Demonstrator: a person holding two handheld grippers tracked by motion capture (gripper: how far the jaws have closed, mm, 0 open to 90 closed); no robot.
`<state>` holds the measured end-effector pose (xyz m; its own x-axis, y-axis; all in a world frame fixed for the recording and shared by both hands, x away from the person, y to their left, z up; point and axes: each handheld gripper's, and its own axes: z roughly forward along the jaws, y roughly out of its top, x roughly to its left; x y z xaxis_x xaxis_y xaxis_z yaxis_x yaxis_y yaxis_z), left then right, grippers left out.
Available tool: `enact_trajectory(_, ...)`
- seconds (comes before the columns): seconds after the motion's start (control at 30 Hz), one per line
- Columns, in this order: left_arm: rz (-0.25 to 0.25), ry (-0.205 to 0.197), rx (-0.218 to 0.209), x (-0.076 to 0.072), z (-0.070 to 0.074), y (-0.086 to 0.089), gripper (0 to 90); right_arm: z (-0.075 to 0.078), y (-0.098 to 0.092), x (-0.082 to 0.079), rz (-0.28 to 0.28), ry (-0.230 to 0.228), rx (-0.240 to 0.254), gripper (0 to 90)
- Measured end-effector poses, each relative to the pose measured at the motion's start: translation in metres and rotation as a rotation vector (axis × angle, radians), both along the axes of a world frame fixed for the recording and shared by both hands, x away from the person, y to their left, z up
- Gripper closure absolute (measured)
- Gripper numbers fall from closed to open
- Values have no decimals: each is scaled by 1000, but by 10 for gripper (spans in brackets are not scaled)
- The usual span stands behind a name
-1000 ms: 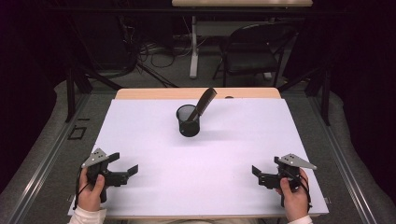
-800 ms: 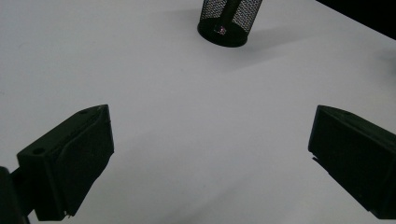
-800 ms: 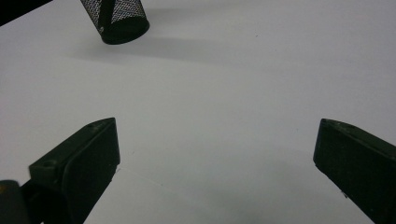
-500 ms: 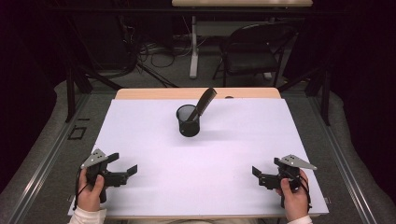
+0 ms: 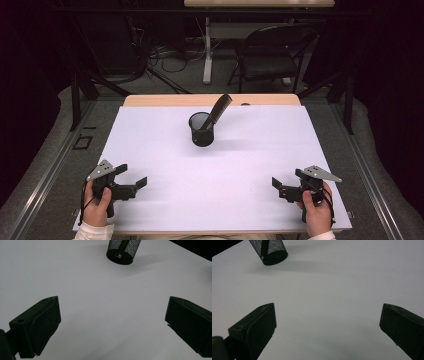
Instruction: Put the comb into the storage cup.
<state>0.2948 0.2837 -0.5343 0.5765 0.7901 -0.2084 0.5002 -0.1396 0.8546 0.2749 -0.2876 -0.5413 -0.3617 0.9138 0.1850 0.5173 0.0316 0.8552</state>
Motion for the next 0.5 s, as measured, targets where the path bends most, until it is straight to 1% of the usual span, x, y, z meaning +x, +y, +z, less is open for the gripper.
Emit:
enact_trajectory(0.37,4,-1,-1,0,0,0,5,0,-1,0,-5,-1,6,6)
enact_trajectory(0.4,3,-1,-1,0,0,1,5,-1,0,0,-8,-10,12,6)
enact_trajectory(0.43,3,-2,-1,0,0,1,5,0,-1,0,-5,-2,7,6)
enact_trajectory(0.5,5,-1,0,0,0,1,5,0,-1,0,-6,-1,7,5)
